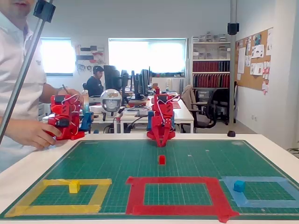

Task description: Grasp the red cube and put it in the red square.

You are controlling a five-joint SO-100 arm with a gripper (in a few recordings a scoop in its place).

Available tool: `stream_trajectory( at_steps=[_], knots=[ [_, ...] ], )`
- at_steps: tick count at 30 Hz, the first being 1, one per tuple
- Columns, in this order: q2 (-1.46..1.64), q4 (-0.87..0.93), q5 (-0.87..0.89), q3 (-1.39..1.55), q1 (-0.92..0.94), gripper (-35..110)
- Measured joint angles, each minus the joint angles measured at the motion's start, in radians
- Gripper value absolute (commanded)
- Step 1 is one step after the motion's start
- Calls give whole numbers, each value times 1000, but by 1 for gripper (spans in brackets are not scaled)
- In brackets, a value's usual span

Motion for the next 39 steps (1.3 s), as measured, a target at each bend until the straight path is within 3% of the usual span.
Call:
stream_trajectory(
  at_steps=[9,14,19,30,35,39],
  knots=[
    [0,-18,0,-3,0,-1],
    [-112,-189,0,-123,0,-1],
    [-423,-566,0,-276,0,-1],
    [-1060,-1683,0,-204,-9,-1],
    [-1236,-2039,-15,-91,-11,-1],
    [-1338,-2200,-28,-38,-11,0]
  ],
)
